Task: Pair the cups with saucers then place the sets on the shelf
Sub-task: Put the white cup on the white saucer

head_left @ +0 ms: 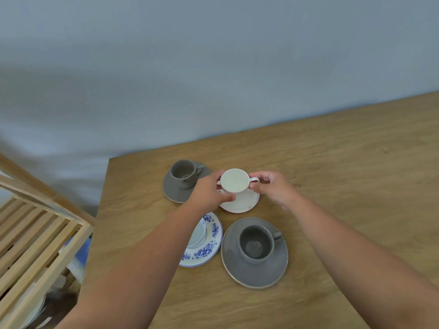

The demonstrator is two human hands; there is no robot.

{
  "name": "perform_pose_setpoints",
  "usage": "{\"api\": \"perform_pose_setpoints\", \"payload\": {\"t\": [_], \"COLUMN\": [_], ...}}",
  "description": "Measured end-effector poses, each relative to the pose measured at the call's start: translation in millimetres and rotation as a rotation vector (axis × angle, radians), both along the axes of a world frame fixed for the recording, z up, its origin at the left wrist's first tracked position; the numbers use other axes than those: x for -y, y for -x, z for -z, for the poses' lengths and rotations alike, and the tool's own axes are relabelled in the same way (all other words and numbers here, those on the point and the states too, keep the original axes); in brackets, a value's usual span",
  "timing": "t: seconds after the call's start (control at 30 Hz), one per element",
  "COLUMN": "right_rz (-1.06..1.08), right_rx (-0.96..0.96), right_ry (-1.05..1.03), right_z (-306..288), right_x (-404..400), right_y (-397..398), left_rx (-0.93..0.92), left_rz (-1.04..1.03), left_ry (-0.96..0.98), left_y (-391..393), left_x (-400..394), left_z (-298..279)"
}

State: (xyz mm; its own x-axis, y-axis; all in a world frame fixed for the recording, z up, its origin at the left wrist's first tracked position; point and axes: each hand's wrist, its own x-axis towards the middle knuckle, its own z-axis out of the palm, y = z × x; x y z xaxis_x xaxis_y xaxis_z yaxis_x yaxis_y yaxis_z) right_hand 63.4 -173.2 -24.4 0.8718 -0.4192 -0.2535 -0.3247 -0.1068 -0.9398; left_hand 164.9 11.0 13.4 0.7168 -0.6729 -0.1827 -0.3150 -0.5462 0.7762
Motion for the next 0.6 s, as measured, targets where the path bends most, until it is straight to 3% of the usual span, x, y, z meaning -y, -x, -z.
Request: {"api": "perform_pose_setpoints", "payload": {"t": [0.33,0.47,0.6], "right_rz": [0.052,0.083,0.125], "right_rx": [0.019,-0.154,-0.271], "right_ry": [0.031,0.126,0.012], "right_z": [2,9,8], "right_x": [-1,-1,-13], "right_y": [4,5,-3], "left_rx": [-0.071,-0.047,-0.036], "left_rz": [-0.062,-0.040,0.003], "left_ry": [-0.121,-0.235,-0.380], "left_y": [-3,-4,-5], "left_x": [-18,-29,-26], "left_z": [-1,-9,-9]}}
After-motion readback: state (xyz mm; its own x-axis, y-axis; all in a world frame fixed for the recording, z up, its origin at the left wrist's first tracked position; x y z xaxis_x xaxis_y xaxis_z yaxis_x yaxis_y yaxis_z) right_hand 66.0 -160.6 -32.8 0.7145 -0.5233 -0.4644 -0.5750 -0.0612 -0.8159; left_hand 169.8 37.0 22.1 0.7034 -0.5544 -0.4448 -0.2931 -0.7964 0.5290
